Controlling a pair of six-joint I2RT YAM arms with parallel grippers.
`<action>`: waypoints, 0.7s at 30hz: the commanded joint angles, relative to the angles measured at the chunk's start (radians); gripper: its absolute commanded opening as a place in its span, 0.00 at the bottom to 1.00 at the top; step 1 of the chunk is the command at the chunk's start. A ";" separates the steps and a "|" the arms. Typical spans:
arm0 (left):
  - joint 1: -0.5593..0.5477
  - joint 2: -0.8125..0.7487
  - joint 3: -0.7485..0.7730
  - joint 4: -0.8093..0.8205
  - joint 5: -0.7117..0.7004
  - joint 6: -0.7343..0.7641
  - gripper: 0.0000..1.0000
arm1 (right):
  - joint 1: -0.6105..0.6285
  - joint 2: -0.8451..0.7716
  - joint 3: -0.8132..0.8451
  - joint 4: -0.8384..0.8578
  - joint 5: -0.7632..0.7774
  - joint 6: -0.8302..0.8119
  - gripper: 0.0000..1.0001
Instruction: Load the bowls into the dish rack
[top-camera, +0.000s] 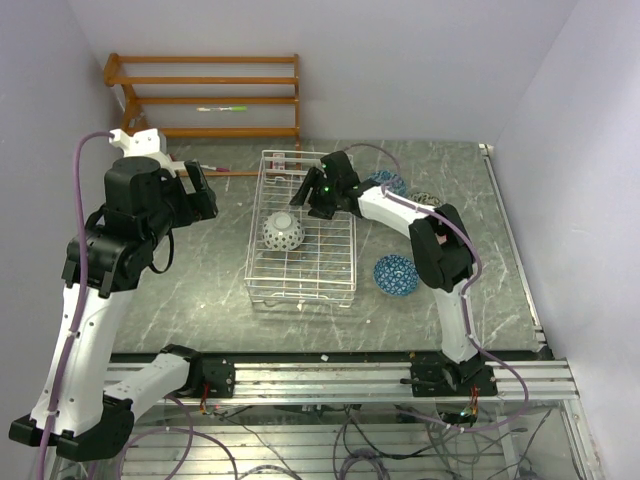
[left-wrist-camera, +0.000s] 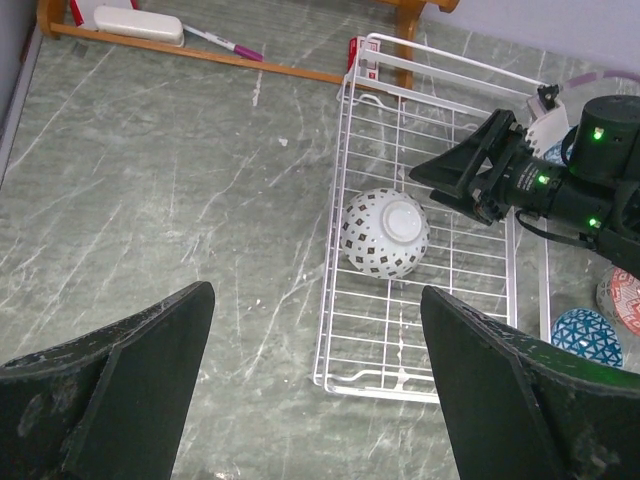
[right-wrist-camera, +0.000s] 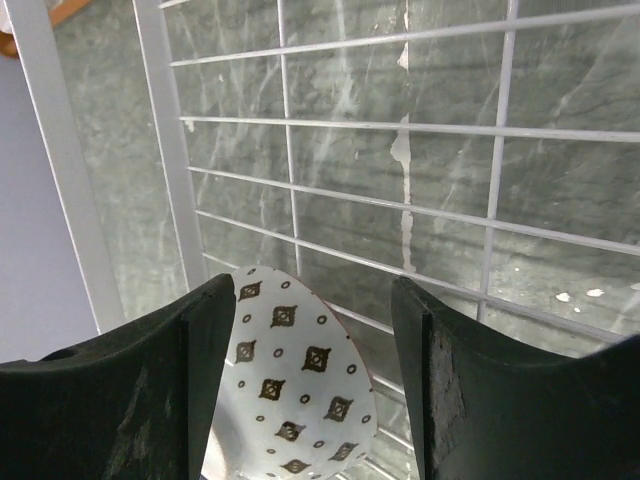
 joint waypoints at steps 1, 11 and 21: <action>-0.004 -0.016 -0.020 0.036 0.011 0.017 0.96 | 0.030 -0.028 0.090 -0.176 0.096 -0.163 0.64; -0.004 -0.031 -0.030 0.032 0.019 0.012 0.97 | 0.115 0.008 0.173 -0.323 0.135 -0.349 0.64; -0.004 -0.043 -0.020 0.016 0.007 0.011 0.97 | 0.147 -0.057 0.067 -0.303 0.046 -0.417 0.64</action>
